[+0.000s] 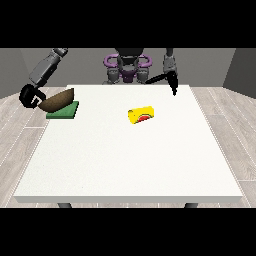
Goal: Pick the cup and pour the ball into the bowl, then pick the bowl and place it on the pad
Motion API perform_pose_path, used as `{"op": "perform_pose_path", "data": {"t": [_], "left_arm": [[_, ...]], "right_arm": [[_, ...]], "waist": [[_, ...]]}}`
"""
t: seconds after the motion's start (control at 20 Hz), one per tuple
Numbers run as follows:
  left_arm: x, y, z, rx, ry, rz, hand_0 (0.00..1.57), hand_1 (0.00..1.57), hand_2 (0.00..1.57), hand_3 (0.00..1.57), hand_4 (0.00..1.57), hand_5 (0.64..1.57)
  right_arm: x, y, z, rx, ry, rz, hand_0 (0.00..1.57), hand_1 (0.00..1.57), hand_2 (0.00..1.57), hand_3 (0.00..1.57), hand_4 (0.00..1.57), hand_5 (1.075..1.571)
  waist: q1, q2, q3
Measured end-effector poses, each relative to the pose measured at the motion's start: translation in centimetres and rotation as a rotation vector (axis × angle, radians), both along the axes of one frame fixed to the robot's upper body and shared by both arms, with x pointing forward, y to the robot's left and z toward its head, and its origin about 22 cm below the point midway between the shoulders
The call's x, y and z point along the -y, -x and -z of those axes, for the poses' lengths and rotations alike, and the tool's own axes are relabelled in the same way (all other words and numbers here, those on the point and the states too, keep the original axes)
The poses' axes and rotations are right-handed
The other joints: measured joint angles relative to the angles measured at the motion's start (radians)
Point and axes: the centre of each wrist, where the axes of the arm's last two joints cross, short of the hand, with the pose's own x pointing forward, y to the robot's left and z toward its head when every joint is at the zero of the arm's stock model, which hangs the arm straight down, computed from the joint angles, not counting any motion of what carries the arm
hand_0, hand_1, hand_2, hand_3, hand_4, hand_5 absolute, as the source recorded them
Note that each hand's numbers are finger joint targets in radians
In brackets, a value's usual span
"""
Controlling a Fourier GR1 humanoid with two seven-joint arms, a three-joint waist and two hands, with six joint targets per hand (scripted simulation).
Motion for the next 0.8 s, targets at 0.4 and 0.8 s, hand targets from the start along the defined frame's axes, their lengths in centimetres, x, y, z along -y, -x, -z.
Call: {"op": "perform_pose_path", "data": {"t": [0.4, 0.8], "left_arm": [[-0.5, 0.9, -1.1, 0.025, 0.008, -0.013, 0.0, 0.0, 0.0, 0.0, 0.0, 1.567], [-0.1, 1.9, 0.2, -0.028, 0.019, -0.012, 0.0, 0.0, 0.0, 0.0, 0.0, 1.569]], "right_arm": [[2.0, 0.6, -3.8, 0.002, 0.098, 0.068, 0.0, 0.0, 0.38, 0.16, 0.0, 1.488], [3.0, 1.0, -6.3, -0.002, 0.092, 0.049, 0.0, 0.0, 0.19, 0.29, 0.0, 1.503]], "waist": [[-0.013, 0.019, -0.0002], [-0.03, -0.034, -0.0003]]}}
